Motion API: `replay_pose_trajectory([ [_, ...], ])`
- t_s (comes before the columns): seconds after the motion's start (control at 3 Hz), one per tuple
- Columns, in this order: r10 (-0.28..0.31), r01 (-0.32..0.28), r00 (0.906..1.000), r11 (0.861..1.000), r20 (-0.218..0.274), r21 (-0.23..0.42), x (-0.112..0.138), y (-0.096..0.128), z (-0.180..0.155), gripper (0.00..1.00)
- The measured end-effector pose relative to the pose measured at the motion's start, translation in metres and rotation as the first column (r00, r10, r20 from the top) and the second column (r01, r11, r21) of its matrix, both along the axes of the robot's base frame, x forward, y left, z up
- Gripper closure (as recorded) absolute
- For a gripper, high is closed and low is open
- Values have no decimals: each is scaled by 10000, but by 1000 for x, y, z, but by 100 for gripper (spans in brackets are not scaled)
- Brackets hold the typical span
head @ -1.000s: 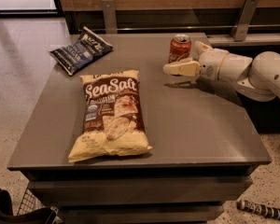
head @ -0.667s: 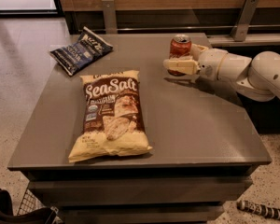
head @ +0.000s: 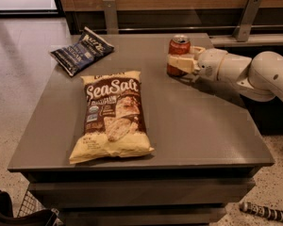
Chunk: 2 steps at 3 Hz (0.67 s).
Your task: Knock coke can over
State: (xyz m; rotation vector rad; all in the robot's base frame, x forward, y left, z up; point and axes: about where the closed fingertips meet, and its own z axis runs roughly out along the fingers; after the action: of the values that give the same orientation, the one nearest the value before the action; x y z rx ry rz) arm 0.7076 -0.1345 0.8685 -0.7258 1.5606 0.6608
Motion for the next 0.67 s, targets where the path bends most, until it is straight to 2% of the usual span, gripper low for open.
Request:
replay_pose_trajectory([
  [0.33, 28, -28, 10000, 10000, -1, 4, 0, 2, 0, 100],
  [0.67, 29, -29, 10000, 10000, -1, 4, 0, 2, 0, 100],
])
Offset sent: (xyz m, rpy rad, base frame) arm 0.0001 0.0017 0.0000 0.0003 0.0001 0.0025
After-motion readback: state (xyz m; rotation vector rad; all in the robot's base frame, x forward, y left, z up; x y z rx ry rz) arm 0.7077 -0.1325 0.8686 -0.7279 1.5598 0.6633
